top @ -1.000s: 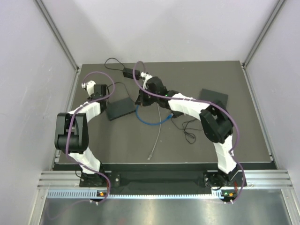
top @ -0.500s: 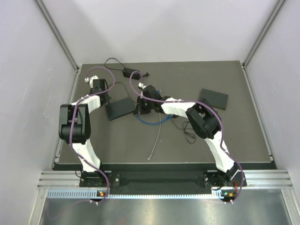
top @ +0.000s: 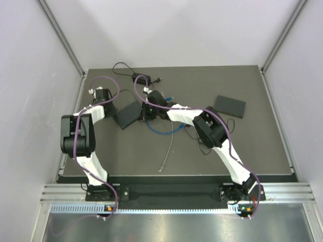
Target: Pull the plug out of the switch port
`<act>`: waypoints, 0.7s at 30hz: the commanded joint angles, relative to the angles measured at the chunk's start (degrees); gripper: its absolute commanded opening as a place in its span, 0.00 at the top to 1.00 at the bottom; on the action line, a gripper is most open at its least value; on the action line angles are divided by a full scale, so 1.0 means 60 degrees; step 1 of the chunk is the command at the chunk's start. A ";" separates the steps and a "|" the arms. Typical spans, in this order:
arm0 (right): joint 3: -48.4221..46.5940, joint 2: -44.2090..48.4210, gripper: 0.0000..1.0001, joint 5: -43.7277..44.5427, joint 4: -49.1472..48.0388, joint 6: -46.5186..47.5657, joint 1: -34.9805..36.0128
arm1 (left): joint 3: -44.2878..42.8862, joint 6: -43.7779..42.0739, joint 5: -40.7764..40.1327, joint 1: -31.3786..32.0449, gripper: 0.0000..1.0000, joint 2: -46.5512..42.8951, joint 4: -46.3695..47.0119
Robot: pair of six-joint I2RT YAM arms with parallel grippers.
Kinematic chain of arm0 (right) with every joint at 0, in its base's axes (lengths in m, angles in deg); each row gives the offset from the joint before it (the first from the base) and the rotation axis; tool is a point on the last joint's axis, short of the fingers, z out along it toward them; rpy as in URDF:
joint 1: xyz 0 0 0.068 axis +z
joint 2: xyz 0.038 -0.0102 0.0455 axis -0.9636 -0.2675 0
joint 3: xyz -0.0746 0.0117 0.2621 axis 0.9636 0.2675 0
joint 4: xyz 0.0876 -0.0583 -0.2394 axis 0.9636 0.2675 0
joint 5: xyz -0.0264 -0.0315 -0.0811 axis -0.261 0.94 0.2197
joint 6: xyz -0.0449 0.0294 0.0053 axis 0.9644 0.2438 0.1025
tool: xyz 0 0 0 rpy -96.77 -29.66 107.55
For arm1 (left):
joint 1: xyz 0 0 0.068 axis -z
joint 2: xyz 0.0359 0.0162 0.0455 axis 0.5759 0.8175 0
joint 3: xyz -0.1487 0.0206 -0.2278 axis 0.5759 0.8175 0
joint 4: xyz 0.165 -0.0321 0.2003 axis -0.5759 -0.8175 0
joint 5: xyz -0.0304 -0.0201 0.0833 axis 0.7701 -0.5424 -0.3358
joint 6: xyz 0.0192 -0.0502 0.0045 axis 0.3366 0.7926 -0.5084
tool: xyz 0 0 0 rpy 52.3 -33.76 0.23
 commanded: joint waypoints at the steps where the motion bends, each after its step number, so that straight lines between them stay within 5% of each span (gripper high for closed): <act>1: -0.1205 -0.0459 1.00 0.0006 -0.0494 0.0459 0.0148 | 0.1171 0.0611 0.1194 0.0120 1.00 -0.0731 -0.0725; 5: -0.1703 -0.0781 1.00 -0.0023 -0.0494 0.1000 0.0134 | 0.2605 0.0876 0.1560 0.0252 1.00 -0.1903 -0.0491; 13: -0.2172 -0.0490 0.99 -0.0432 0.0500 0.1469 -0.0349 | 0.3180 0.1549 0.2015 0.1422 1.00 -0.2724 -0.0359; 21: -0.0637 0.1296 0.90 -0.0770 0.1176 0.2582 -0.0687 | 0.3312 0.1594 0.0346 0.1497 0.93 -0.4260 -0.1323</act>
